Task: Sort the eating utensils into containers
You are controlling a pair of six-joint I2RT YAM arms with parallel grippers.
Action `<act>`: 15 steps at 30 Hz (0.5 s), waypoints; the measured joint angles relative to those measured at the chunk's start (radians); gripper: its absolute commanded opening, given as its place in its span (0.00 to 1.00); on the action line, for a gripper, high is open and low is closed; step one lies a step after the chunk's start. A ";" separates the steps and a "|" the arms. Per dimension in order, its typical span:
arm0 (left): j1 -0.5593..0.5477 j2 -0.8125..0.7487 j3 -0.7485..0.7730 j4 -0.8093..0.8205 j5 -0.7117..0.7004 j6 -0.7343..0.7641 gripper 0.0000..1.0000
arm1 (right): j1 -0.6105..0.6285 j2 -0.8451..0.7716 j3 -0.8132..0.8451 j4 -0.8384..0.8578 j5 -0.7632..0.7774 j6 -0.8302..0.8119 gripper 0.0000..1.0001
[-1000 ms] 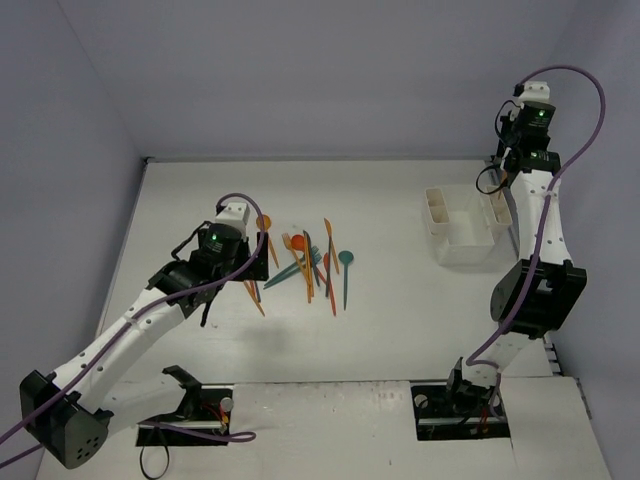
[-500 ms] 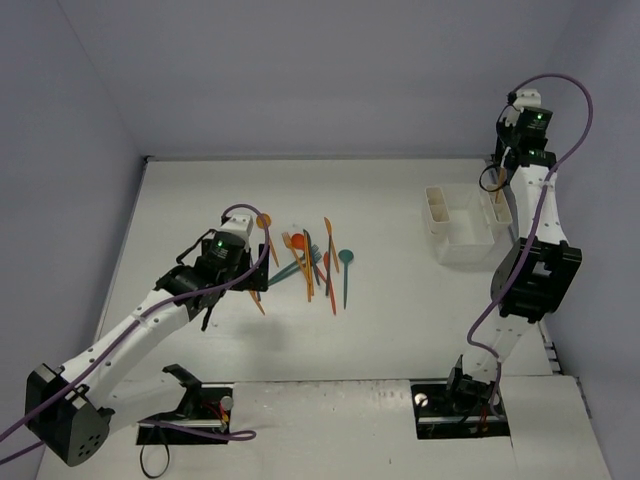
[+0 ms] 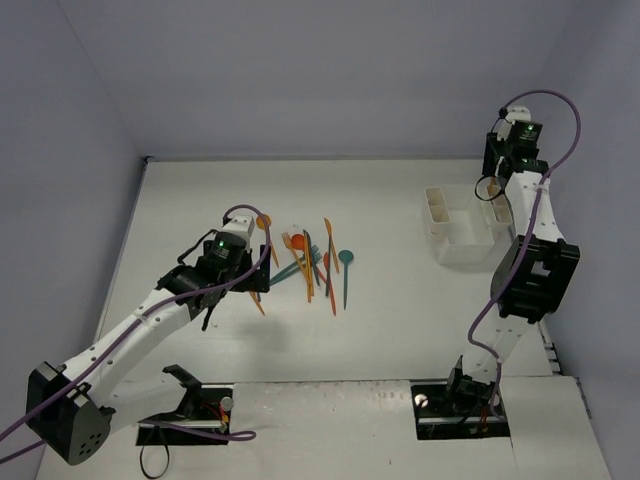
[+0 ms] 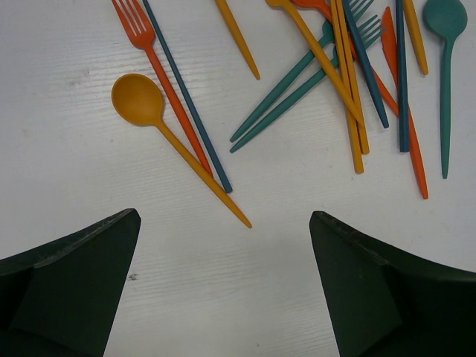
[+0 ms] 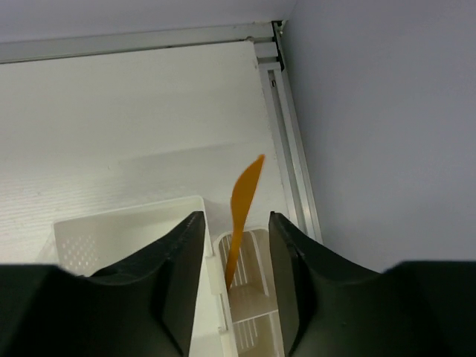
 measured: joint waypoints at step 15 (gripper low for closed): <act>-0.002 0.094 0.097 -0.014 0.085 -0.143 0.97 | 0.147 -0.450 -0.203 -0.003 0.093 0.161 0.60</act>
